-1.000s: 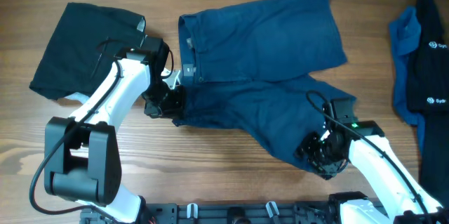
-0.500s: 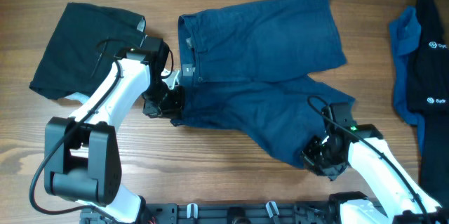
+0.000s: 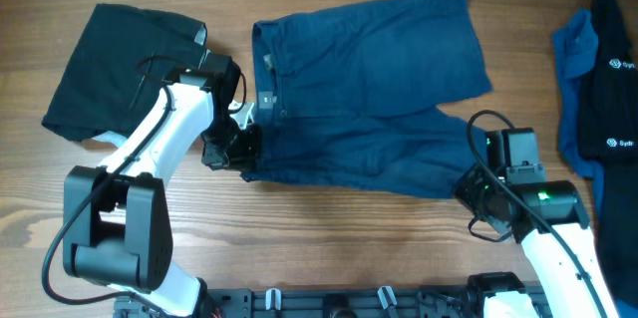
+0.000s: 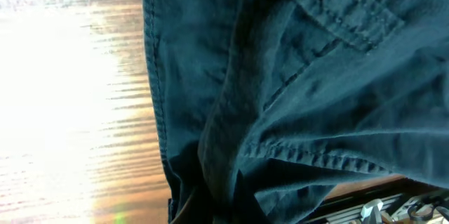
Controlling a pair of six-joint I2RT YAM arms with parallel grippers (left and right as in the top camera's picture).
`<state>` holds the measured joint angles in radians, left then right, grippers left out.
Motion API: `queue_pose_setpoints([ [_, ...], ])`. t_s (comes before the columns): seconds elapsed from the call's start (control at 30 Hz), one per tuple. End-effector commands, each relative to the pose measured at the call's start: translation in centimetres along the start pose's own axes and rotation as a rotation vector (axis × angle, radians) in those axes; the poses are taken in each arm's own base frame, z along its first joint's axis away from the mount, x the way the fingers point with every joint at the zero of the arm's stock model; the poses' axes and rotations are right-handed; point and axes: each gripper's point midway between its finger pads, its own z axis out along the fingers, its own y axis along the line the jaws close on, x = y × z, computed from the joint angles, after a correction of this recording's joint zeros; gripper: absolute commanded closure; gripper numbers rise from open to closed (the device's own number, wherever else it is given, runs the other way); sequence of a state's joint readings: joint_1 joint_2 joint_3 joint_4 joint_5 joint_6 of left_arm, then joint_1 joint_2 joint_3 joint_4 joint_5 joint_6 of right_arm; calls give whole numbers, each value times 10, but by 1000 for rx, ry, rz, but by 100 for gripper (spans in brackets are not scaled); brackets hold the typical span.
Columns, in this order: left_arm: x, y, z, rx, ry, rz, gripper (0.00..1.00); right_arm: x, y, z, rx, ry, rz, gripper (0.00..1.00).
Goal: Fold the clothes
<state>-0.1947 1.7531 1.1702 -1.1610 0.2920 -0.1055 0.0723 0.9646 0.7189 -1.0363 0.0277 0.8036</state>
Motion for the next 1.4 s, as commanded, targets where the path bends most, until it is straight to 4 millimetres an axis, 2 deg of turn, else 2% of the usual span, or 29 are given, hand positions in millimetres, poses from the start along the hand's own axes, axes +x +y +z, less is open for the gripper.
queue_pose_setpoints([
  [0.0,0,0,-10,-20,-35,35,96,-25,11,-15,-28,-102,-7,96],
  [0.1,0,0,-12,-18,-44,38,96,-24,12,-14,-28,-89,-8,96],
  [0.17,0,0,-12,-18,-44,38,96,-9,10,-6,-23,-4,-11,96],
  [0.3,0,0,-12,-18,-45,38,96,30,-6,25,45,192,-6,96],
  [0.43,-1,0,-12,-18,-45,38,96,71,-18,67,69,377,19,96],
  [0.5,-1,0,-12,-18,-45,38,96,80,-22,76,89,418,26,95],
  [0.53,-1,0,-12,-18,-45,38,96,82,-25,78,101,428,27,77],
  [0.6,-1,0,-12,-18,-45,39,96,85,-26,80,111,447,30,32],
  [0.63,-1,0,-12,-18,-45,39,96,85,-26,80,112,449,31,24],
  [0.7,-1,0,-12,-18,-45,38,96,86,-27,80,116,452,31,14],
  [0.77,0,0,-12,-18,-45,38,96,85,-26,80,118,448,45,11],
  [0.83,0,0,-12,-18,-44,38,96,77,-23,85,115,406,72,11],
  [0.9,0,0,-12,-18,-44,38,96,70,-17,88,89,374,73,17],
  [0.93,1,0,-12,-18,-41,37,96,67,-15,89,82,363,87,32],
  [0.97,2,0,-12,-19,-37,36,96,65,-15,90,84,349,93,42],
  [1.0,2,0,-12,-19,-36,36,96,63,-15,91,86,339,92,49],
  [1.07,2,0,-12,-19,-36,36,96,56,-20,93,113,301,87,53],
  [1.1,2,0,-12,-19,-36,36,96,53,-24,93,134,278,89,65],
  [1.17,2,0,-12,-19,-36,36,96,51,-24,94,137,268,102,75],
  [1.23,2,0,-12,-19,-36,36,96,51,-24,94,137,265,100,96],
  [1.37,1,0,-12,-19,-37,36,96,47,-12,84,82,271,27,96],
])
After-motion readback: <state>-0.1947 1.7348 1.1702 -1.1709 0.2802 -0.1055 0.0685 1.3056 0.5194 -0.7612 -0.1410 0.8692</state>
